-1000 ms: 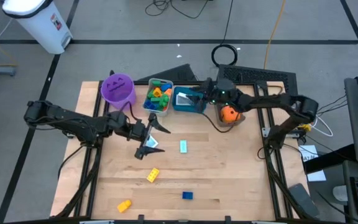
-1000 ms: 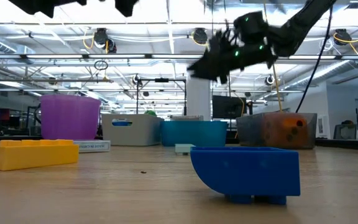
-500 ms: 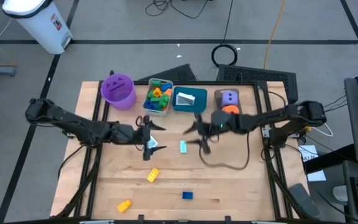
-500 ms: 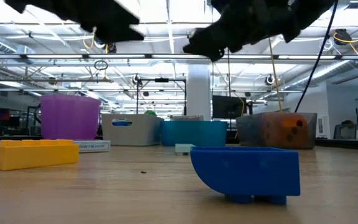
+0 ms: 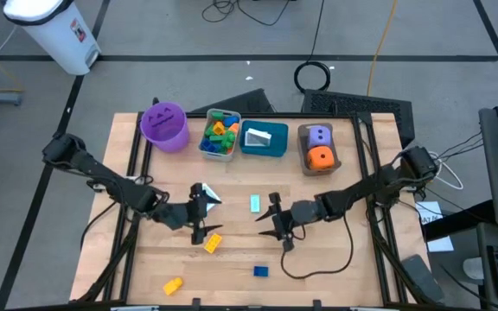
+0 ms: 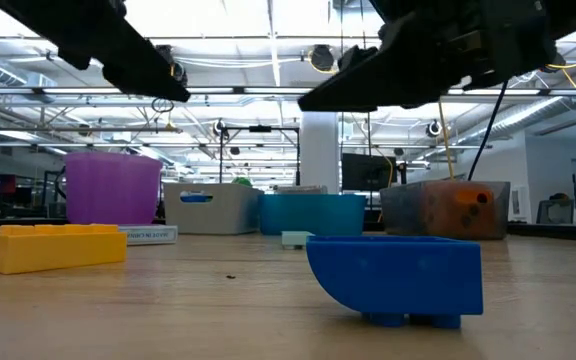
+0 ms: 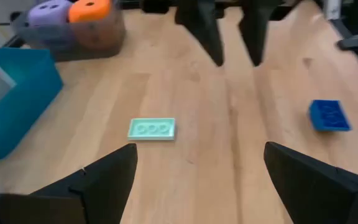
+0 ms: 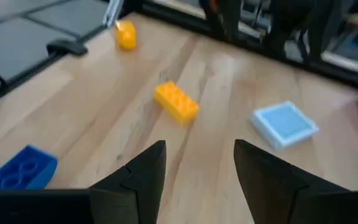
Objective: Pick & Place Toys
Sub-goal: Put the light green game piece into the gray bin
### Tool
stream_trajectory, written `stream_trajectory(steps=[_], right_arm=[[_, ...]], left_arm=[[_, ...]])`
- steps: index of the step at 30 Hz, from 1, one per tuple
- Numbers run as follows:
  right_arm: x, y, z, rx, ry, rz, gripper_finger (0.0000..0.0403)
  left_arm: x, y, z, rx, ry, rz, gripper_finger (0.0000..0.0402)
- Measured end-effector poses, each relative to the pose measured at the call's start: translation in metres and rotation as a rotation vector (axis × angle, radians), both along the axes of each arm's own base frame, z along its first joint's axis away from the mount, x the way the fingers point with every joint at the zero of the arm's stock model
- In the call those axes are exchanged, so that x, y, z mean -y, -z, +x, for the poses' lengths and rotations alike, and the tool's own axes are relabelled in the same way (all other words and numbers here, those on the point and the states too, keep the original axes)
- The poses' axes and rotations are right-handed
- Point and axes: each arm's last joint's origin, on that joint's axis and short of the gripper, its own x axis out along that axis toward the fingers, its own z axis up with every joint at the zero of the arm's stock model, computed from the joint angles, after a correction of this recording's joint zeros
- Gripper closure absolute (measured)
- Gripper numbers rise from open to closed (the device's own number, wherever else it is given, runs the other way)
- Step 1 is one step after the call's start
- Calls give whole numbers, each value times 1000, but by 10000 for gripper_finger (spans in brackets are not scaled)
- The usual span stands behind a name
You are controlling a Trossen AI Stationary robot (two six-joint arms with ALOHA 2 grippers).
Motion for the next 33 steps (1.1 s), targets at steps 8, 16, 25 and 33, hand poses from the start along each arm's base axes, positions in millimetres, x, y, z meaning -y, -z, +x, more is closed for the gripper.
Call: stream_trajectory(steps=[8, 16, 25, 33], right_arm=[[-3, 14, 8, 43, -22, -55, 223], [3, 34, 14, -8, 121, -171, 223], [23, 50, 33, -153, 206, -160, 223], [35, 54, 39, -264, 265, -139, 223]], left_arm=[[11, 18, 3, -48, -66, -65, 46], [27, 24, -1, -46, -60, -113, 46], [28, 24, -2, -33, -80, -92, 46], [27, 24, -1, -33, -80, -80, 46]])
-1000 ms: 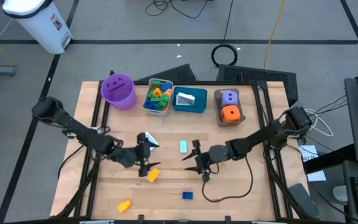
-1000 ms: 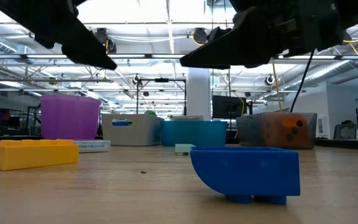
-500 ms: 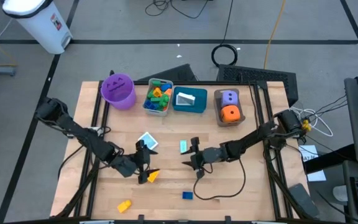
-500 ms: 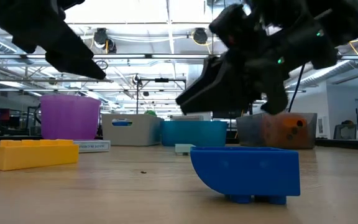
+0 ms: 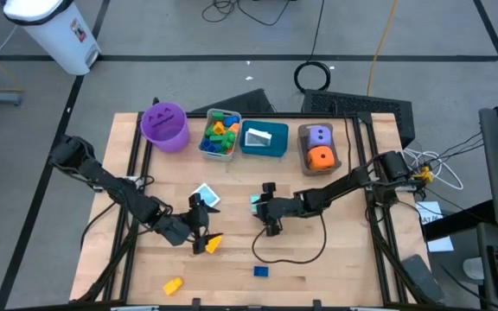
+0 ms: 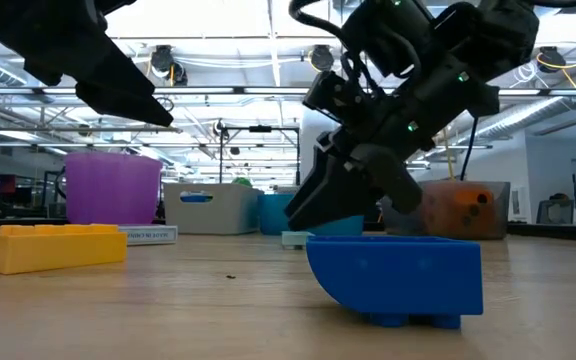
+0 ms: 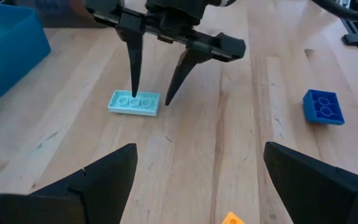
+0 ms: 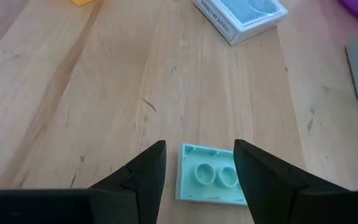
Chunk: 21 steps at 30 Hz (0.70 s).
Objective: Pick & Place Toys
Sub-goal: Put the light green game piece into the gray bin
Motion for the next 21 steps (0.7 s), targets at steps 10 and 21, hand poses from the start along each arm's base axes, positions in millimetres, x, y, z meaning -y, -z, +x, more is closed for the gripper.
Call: stream_trajectory(steps=[10, 21], right_arm=[[2, 10, -4, -88, 11, -9, 223], [11, 11, -3, -86, 53, 9, 232]], left_arm=[[0, 0, 0, -5, 0, 3, 46], [0, 0, 0, -6, 0, 4, 46]])
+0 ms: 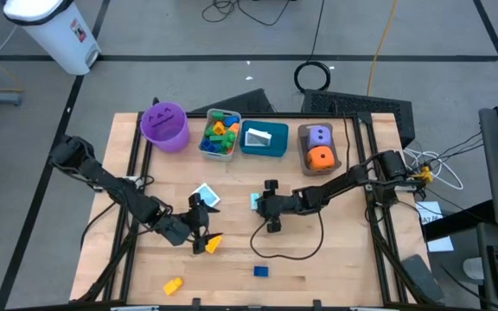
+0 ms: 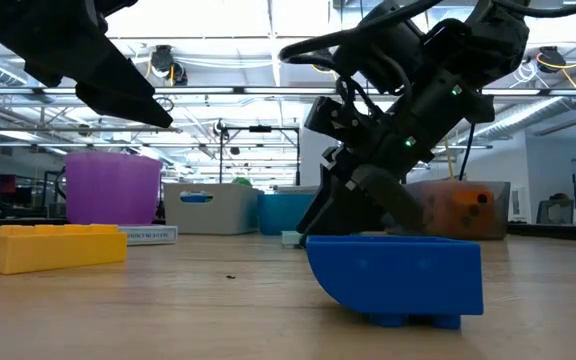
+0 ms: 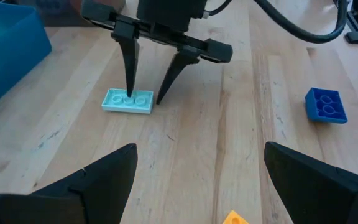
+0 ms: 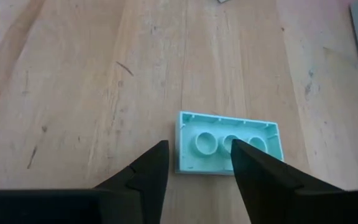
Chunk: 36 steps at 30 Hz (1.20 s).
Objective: Pick & Place Toys
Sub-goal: Put the light green game piece into the gray bin
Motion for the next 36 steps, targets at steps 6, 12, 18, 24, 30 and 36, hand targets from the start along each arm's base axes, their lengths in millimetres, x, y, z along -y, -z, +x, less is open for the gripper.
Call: stream_trajectory(steps=[6, 12, 18, 24, 30, 36], right_arm=[[4, 0, 1, 0, 10, 1, 277], [5, 0, 1, -1, 10, -6, 328], [5, 0, 1, 1, 11, -5, 367], [5, 1, 0, -9, 7, -7, 397], [9, 1, 1, -6, 22, -4, 398], [8, -1, 3, 27, 21, 1, 400]], left_arm=[[0, 0, 0, 0, 0, 0, 46], [0, 0, 0, 0, 0, 0, 46], [0, 0, 0, 0, 0, 0, 46], [0, 0, 0, 0, 0, 0, 46], [0, 0, 0, 0, 0, 0, 46], [-1, 0, 1, 2, -4, 8, 46]])
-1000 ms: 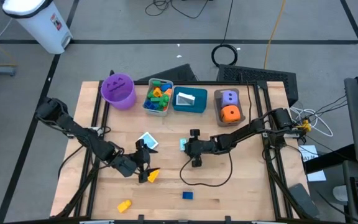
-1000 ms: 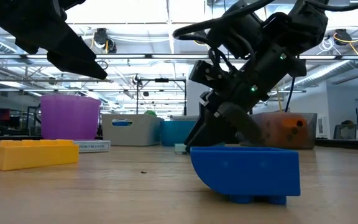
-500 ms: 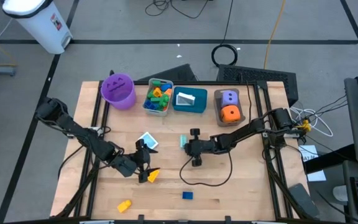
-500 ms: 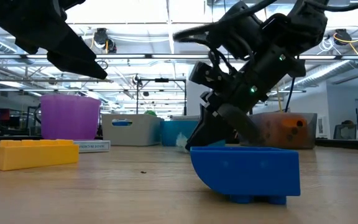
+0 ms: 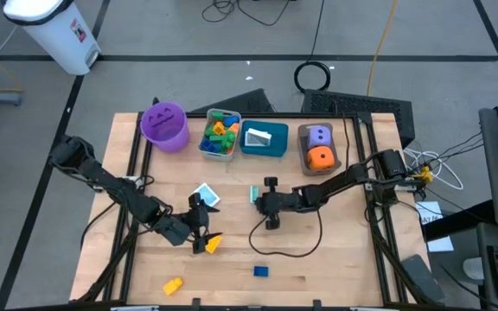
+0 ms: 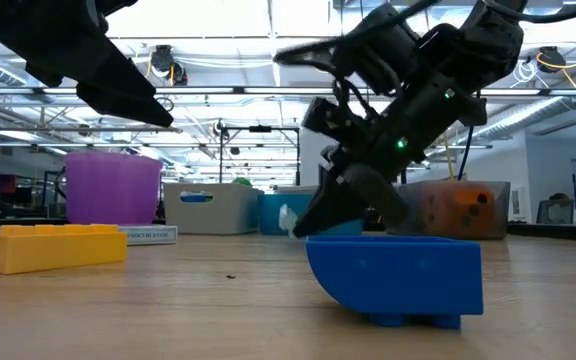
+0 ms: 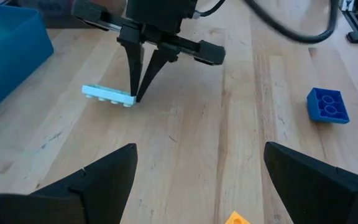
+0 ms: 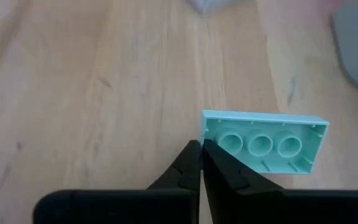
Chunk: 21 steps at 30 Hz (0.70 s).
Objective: Pick & Place Toys
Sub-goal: Put the light green game piece into the gray bin
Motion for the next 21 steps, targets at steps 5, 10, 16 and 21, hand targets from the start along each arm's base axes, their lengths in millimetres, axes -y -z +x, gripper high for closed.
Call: stream_trajectory(steps=[5, 10, 16, 21], right_arm=[[-11, -15, 2, 94, -49, -4, 401], [-31, -30, 0, 170, -113, -65, 402], [-52, -43, -5, 237, -71, -291, 402], [-67, -53, -8, 309, -52, -432, 402]], left_arm=[[-7, -3, 6, 39, -46, -34, 46], [-16, -13, 17, 147, -105, -114, 46], [-32, -23, 30, 259, -155, -231, 46], [-51, -25, 38, 278, -205, -324, 46]])
